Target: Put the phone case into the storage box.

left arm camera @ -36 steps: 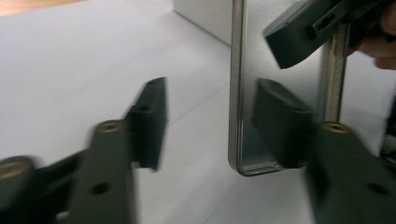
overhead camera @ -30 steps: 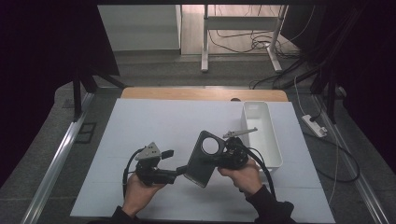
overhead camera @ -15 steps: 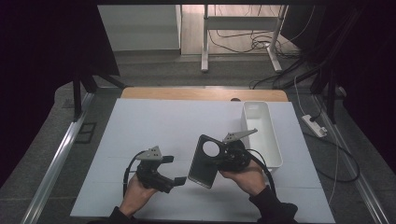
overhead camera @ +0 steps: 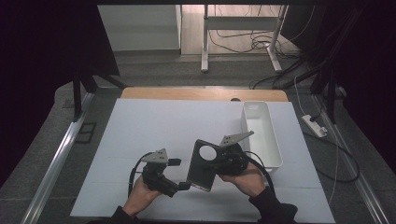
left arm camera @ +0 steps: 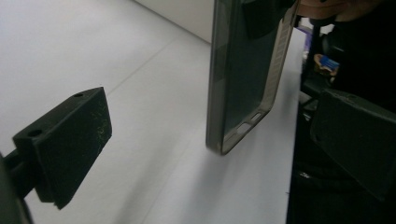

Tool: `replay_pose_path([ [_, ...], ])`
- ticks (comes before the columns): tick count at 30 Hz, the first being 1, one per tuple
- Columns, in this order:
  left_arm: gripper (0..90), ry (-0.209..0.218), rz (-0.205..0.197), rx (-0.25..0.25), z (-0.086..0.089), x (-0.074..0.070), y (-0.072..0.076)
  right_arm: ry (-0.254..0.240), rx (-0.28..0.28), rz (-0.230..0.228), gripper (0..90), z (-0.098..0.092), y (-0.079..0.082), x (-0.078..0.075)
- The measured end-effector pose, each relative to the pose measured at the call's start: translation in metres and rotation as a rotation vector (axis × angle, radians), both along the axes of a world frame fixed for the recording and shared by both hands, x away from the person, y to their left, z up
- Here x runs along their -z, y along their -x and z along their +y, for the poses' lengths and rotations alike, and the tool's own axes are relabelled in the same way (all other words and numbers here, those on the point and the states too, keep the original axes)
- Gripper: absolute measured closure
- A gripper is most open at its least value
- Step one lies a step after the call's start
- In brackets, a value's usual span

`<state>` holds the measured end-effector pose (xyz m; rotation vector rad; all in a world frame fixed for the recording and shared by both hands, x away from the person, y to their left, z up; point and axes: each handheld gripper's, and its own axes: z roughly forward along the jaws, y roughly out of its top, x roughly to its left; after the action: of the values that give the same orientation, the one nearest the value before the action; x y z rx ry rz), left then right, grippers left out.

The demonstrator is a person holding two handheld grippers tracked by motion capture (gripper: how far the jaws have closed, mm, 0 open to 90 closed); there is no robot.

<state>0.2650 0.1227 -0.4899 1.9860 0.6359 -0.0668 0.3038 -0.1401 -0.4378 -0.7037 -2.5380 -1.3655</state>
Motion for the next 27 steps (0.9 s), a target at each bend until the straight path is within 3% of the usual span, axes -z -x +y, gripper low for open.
replay_pose_path([
  [8, 0.6, -0.020, 0.010, 0.039, -0.012, 0.002, 0.000, -0.016, -0.046, -0.008, 85.7, 0.004, 0.004, -0.001],
  [11, 5.0, -0.029, 0.005, 0.048, -0.014, 0.001, 0.001, -0.023, -0.067, -0.015, 85.7, 0.006, 0.005, -0.002],
  [18, 33.2, -0.033, 0.023, 0.097, -0.015, 0.000, 0.002, -0.031, -0.105, -0.018, 85.7, 0.010, 0.008, -0.002],
  [19, 33.2, -0.028, 0.029, 0.107, -0.015, 0.000, 0.002, -0.031, -0.105, -0.018, 85.7, 0.010, 0.008, -0.002],
  [23, 51.6, -0.008, 0.058, 0.147, -0.013, 0.001, 0.000, -0.036, -0.116, -0.015, 85.8, 0.009, 0.008, -0.002],
  [27, 63.7, 0.002, 0.068, 0.187, -0.013, 0.000, 0.001, -0.049, -0.133, -0.004, 85.8, 0.010, 0.008, -0.002],
])
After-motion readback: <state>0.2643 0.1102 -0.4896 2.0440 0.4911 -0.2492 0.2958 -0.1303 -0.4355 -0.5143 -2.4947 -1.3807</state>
